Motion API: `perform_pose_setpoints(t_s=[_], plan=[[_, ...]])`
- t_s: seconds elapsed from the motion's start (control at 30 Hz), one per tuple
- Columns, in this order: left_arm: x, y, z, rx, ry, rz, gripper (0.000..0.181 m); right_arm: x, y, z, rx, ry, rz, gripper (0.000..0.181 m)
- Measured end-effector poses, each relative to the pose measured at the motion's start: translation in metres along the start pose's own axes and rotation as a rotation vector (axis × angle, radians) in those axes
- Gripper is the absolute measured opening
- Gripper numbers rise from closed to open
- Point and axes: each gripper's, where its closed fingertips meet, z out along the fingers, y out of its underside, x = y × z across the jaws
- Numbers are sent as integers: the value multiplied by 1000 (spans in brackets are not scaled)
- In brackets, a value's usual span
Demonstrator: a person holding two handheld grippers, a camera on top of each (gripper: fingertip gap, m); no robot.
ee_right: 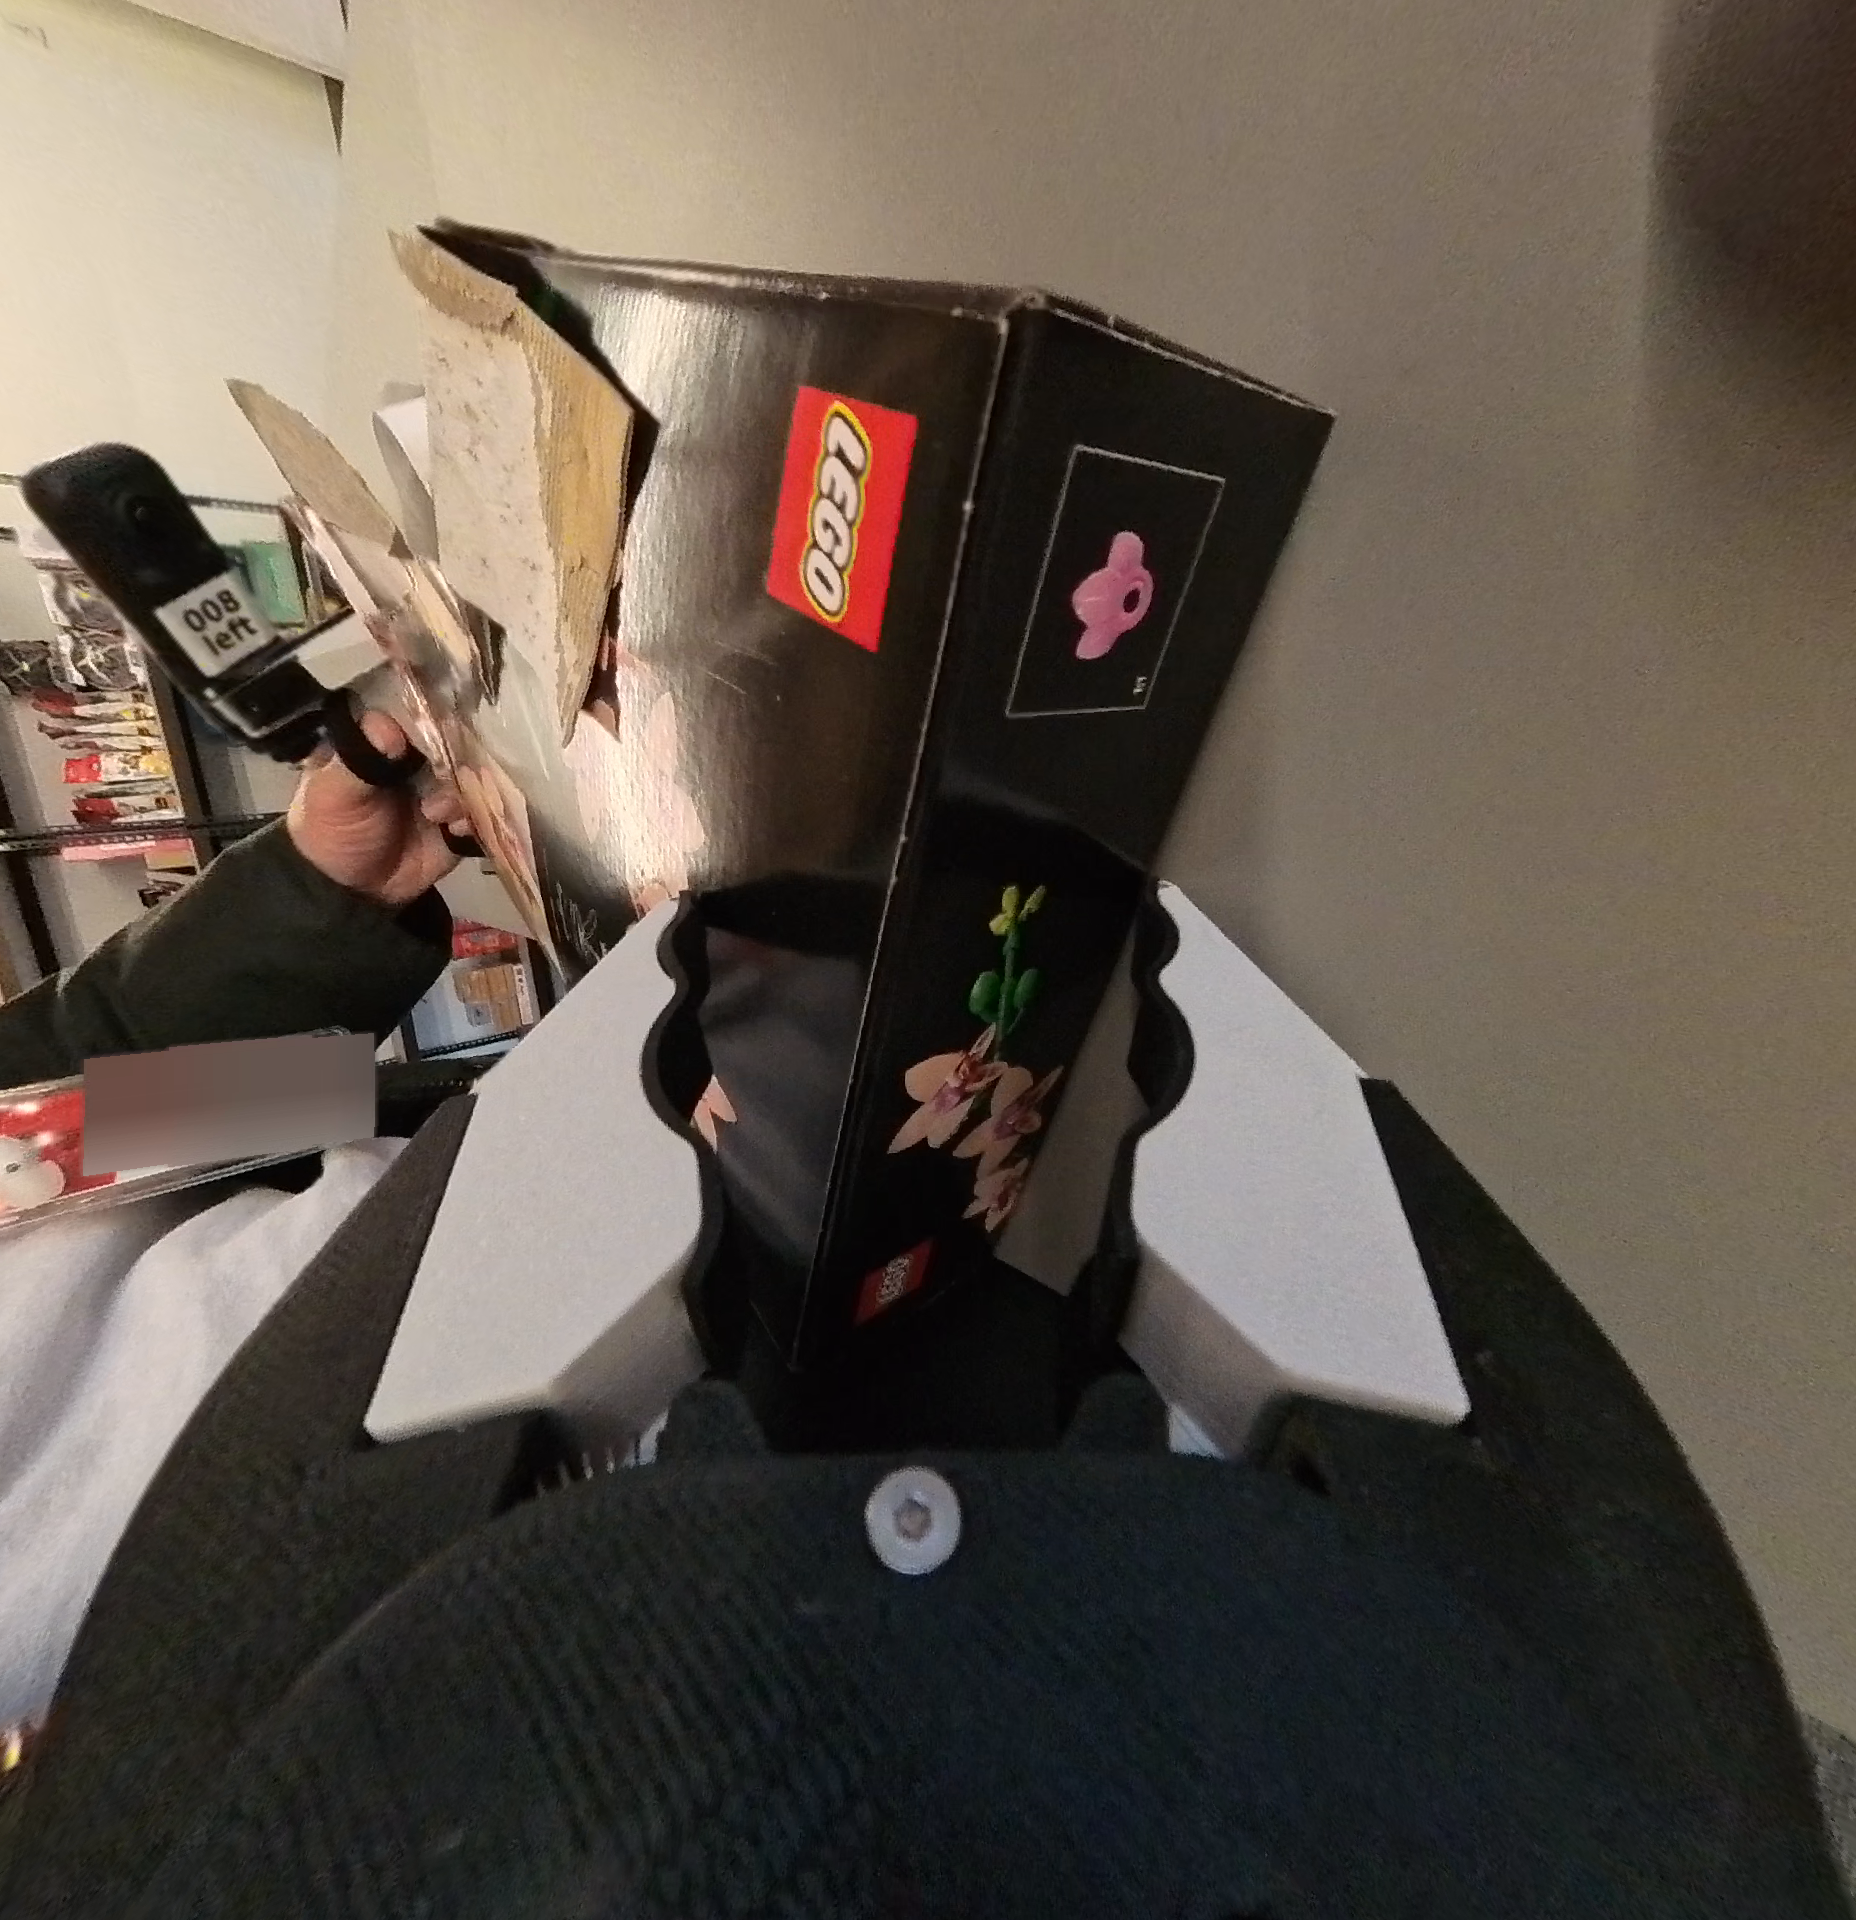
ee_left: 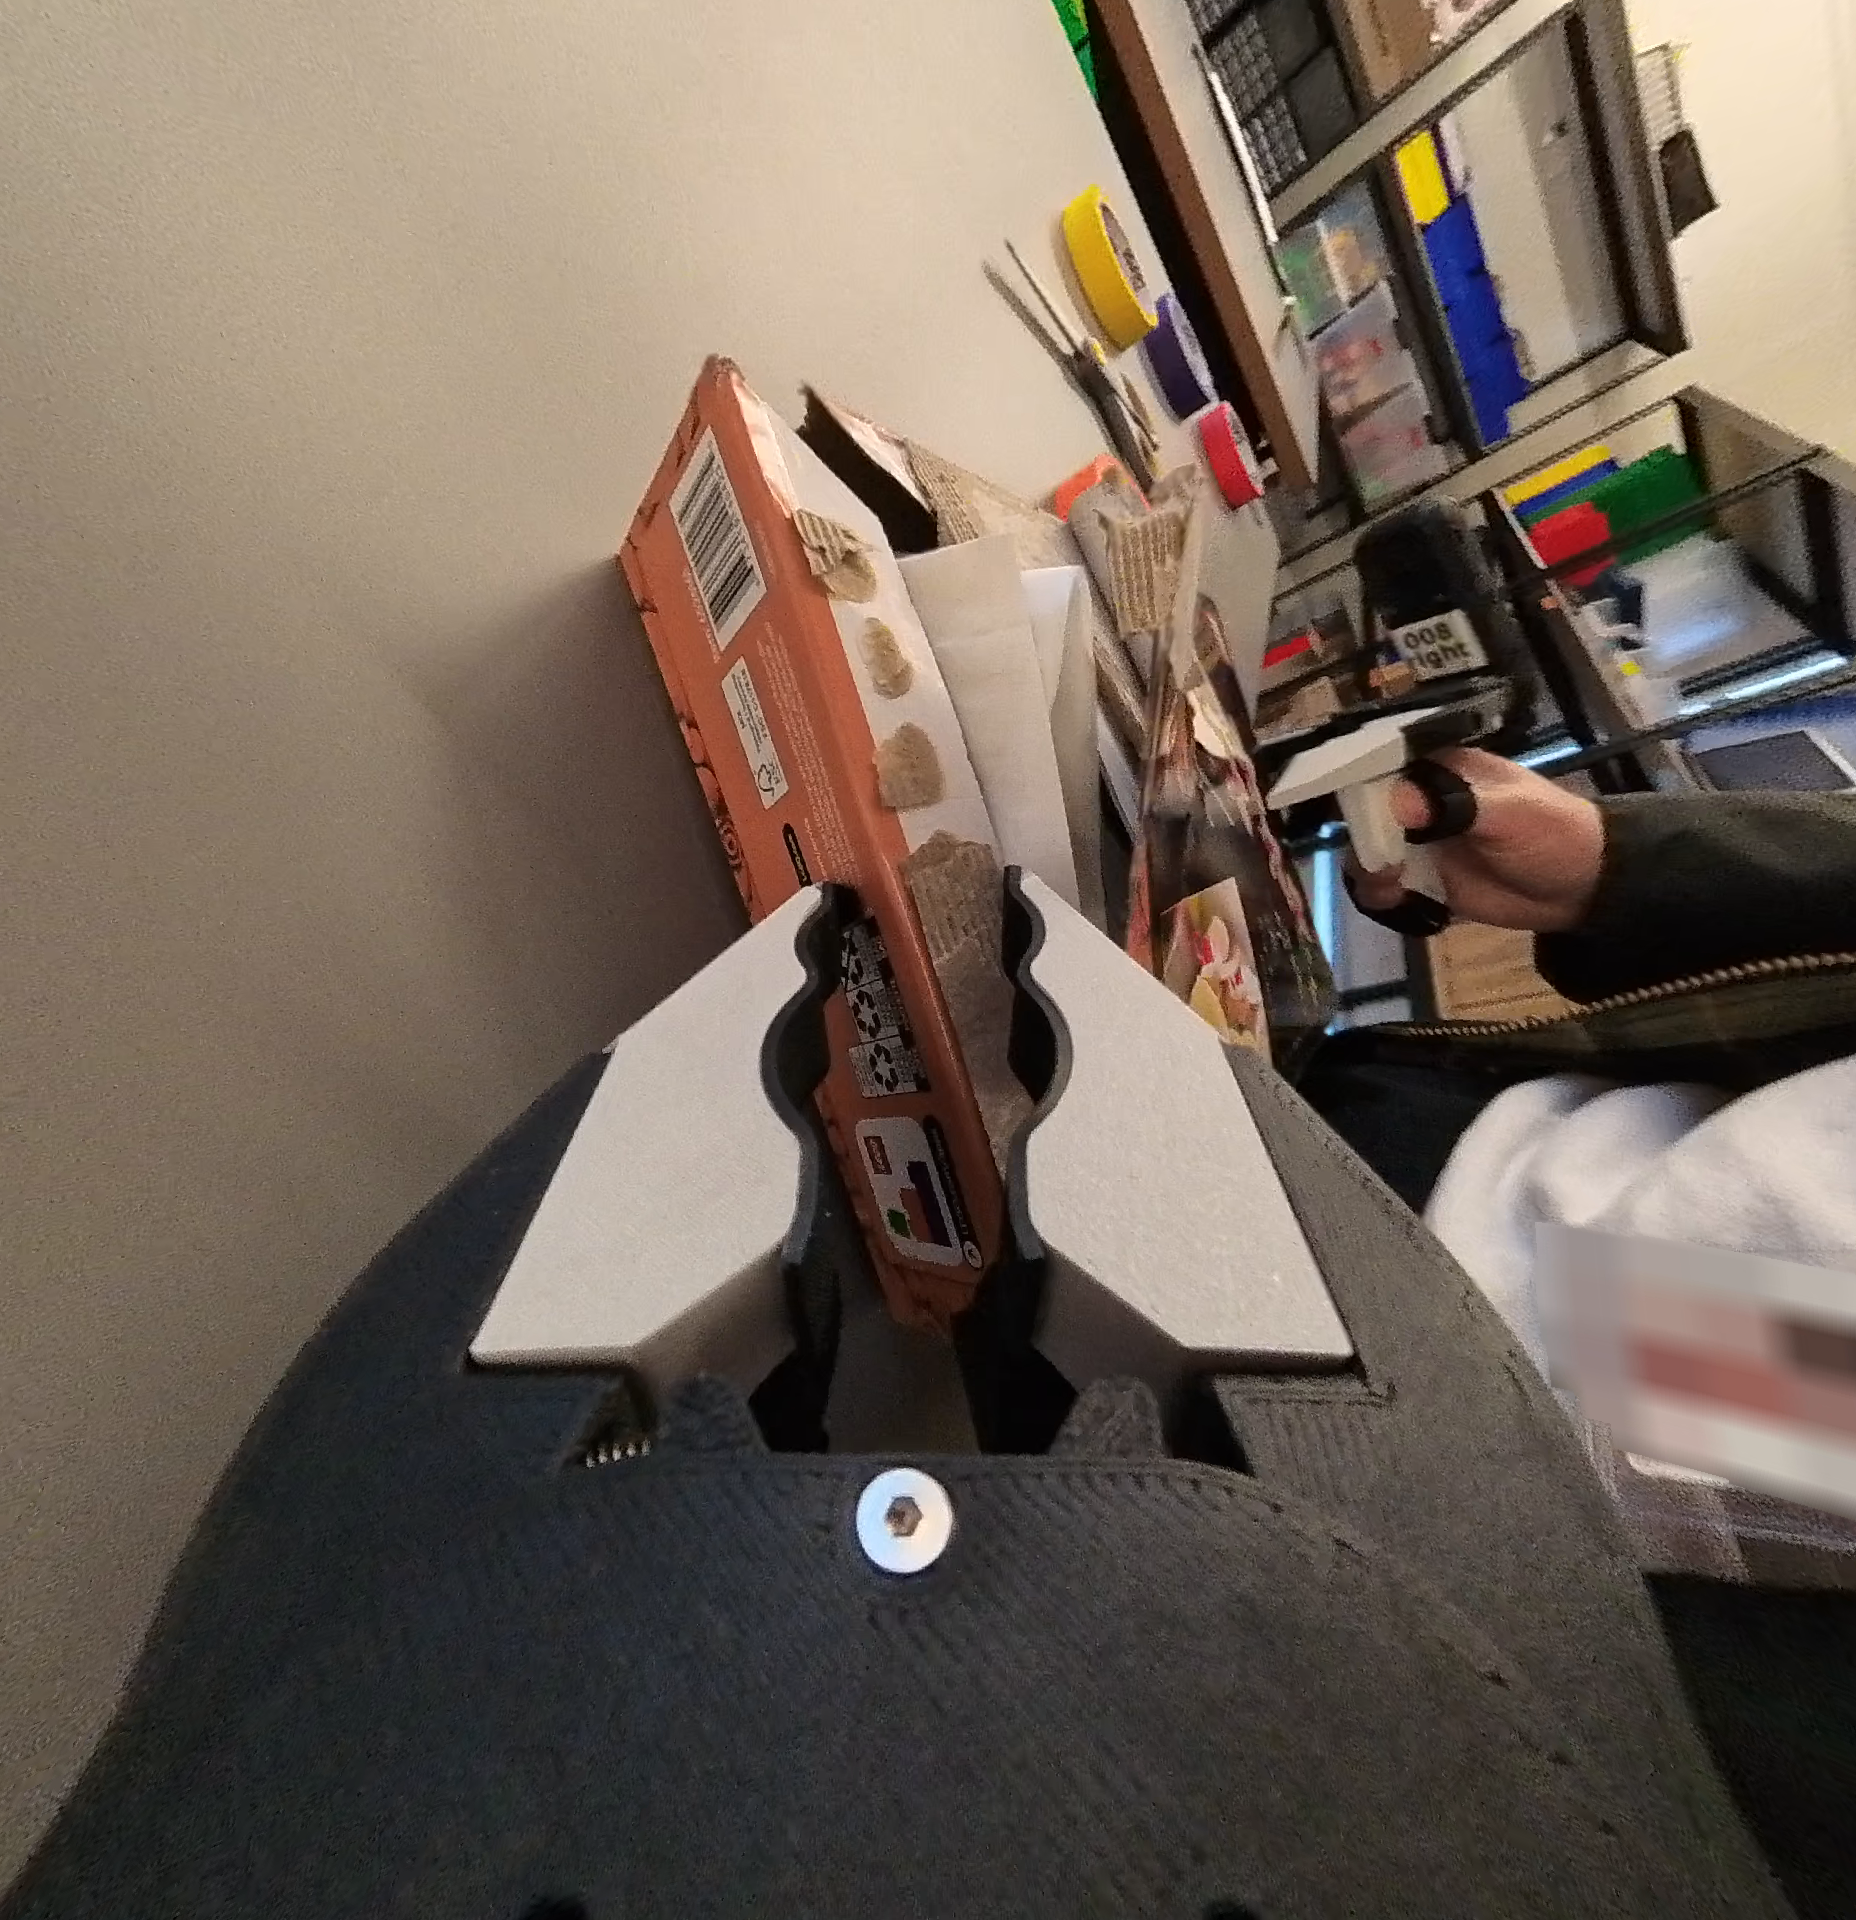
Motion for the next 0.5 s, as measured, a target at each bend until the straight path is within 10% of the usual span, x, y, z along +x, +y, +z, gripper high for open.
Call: perform_pose_setpoints(t_s=[0.3,0.5], plan=[[4,-9,2,126,-128,-50,30,-1,-3,3,11,-1,14,81],[5,-22,-16,257,151,-364,5,-3,-5,4,23,-26,32,80]])
